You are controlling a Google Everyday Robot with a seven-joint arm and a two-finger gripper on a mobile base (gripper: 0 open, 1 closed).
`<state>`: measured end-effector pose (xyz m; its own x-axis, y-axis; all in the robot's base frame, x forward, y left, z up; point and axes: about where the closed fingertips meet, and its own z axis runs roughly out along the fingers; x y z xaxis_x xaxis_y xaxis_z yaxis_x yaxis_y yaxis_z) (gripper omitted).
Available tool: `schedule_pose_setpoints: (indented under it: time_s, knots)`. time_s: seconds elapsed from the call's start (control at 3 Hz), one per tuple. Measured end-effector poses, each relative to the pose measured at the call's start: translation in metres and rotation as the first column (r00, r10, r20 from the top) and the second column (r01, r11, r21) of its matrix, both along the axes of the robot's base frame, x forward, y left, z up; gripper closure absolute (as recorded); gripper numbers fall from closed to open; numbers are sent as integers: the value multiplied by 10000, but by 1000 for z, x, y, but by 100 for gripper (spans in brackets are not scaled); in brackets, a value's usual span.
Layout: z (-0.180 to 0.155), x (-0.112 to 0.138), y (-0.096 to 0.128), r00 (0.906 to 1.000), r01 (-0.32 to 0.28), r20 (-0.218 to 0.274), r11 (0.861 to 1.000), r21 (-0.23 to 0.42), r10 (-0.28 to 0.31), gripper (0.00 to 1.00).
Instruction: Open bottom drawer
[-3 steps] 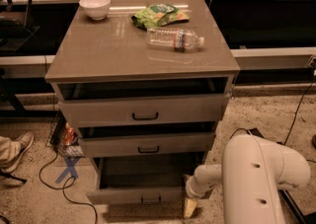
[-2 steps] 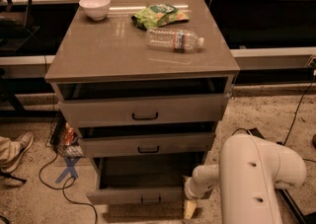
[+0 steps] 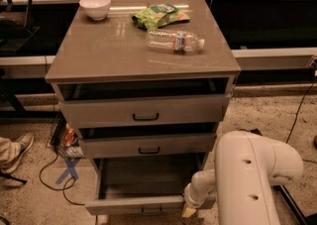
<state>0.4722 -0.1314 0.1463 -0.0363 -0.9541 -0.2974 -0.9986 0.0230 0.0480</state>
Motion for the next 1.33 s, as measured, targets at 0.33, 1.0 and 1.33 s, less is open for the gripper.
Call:
schedule_pose_setpoints:
  time_s: [0.33,1.0,1.33]
  knots:
    - [7,-26,-5,9998,42,171,10000,-73,-40,65]
    - [12,-56,-19,9975,493,491,9987,117,-498,100]
    - [12,-57,-19,9976,495,483,9987,123,-500,74]
